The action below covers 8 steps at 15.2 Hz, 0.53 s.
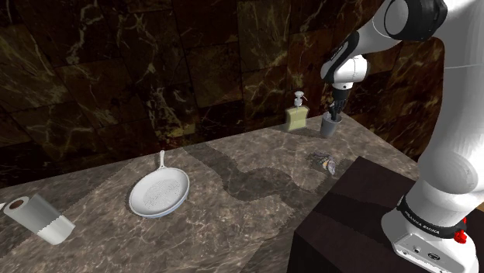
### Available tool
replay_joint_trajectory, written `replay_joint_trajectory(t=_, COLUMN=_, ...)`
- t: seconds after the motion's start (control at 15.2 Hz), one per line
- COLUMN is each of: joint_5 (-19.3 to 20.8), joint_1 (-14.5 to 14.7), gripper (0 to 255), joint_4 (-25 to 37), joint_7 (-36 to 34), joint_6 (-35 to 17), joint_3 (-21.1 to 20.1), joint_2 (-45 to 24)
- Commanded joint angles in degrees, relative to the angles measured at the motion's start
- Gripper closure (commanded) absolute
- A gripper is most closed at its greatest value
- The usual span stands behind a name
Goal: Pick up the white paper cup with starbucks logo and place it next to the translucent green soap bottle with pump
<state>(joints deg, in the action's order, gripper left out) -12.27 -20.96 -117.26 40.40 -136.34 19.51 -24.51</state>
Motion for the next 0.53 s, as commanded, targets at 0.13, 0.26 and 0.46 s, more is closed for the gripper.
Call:
replay_joint_trajectory(t=0.13, joint_5=0.0, joint_1=0.0, gripper=0, joint_4=0.0, joint_7=0.0, joint_6=0.0, joint_3=0.0, joint_2=0.0)
replay_joint_trajectory(t=0.26, joint_5=0.0, joint_1=0.0, gripper=0, joint_4=0.0, joint_7=0.0, joint_6=0.0, joint_3=0.0, joint_2=0.0)
replay_joint_trajectory(t=0.46, joint_5=0.7, joint_1=0.3, gripper=0, joint_4=0.3, joint_7=-0.5, joint_6=1.5, joint_3=0.4, joint_2=1.3)
